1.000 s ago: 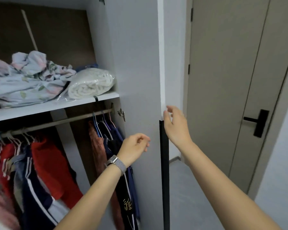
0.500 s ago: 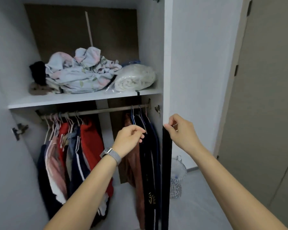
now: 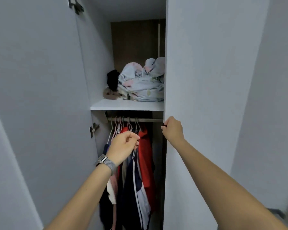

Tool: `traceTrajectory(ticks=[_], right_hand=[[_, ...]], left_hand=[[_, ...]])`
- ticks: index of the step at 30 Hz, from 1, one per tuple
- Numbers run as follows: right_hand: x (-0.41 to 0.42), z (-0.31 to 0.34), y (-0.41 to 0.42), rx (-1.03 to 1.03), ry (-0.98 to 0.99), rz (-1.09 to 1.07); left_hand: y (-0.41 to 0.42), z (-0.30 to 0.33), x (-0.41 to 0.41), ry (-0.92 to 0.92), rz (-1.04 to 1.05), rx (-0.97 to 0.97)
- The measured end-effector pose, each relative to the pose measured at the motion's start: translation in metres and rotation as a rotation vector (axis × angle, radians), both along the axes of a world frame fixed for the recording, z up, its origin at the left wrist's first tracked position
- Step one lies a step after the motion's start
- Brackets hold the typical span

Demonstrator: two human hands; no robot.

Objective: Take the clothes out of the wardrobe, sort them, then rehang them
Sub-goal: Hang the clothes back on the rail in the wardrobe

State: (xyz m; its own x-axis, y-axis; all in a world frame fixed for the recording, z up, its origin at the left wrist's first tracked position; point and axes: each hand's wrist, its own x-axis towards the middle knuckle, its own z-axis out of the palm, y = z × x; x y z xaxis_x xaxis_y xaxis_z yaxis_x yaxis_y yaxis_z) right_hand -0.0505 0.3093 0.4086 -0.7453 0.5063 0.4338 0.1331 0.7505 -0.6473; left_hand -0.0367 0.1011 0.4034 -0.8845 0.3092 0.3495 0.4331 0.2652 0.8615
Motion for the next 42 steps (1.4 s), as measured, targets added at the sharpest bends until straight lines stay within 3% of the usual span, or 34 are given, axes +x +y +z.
traceTrajectory(ticks=[8,9,11,13,15,17,21,24,27,31,37,42], right_hand=[[-0.06,0.002,0.016,0.005,-0.077,-0.024],[-0.062,0.002,0.012,0.098,-0.108,-0.084],[-0.064,0.0,-0.004,0.522,-0.12,-0.236],[-0.064,-0.008,-0.031,0.738,0.038,-0.18],[-0.068,-0.024,-0.065,0.692,0.191,0.033],[-0.069,-0.036,-0.101,0.491,0.128,0.216],[-0.071,-0.053,-0.152,0.113,-0.136,0.388],[-0.07,-0.059,-0.164,0.139,-0.293,0.445],[-0.064,-0.062,-0.155,0.187,-0.349,0.454],[-0.046,-0.065,-0.117,0.198,-0.279,0.315],[-0.006,-0.072,-0.035,0.127,-0.189,0.13],[0.017,-0.064,0.012,0.063,-0.167,0.03]], left_hand=[[-0.068,0.018,-0.013,0.031,0.103,-0.019],[-0.08,0.019,-0.008,0.087,0.141,-0.026],[-0.111,0.017,0.004,0.314,0.33,0.008],[-0.144,0.018,0.019,0.612,0.626,0.136],[-0.173,0.018,0.028,0.806,0.906,0.229],[-0.193,0.015,0.027,0.813,1.015,0.199],[-0.214,0.004,0.014,0.504,0.895,0.131],[-0.216,-0.003,0.008,0.375,0.858,0.09],[-0.215,-0.008,0.009,0.415,0.886,0.09],[-0.191,-0.012,0.021,0.508,0.822,0.053],[-0.115,-0.025,0.035,0.544,0.546,0.109],[-0.038,-0.038,0.008,0.548,0.175,-0.133]])
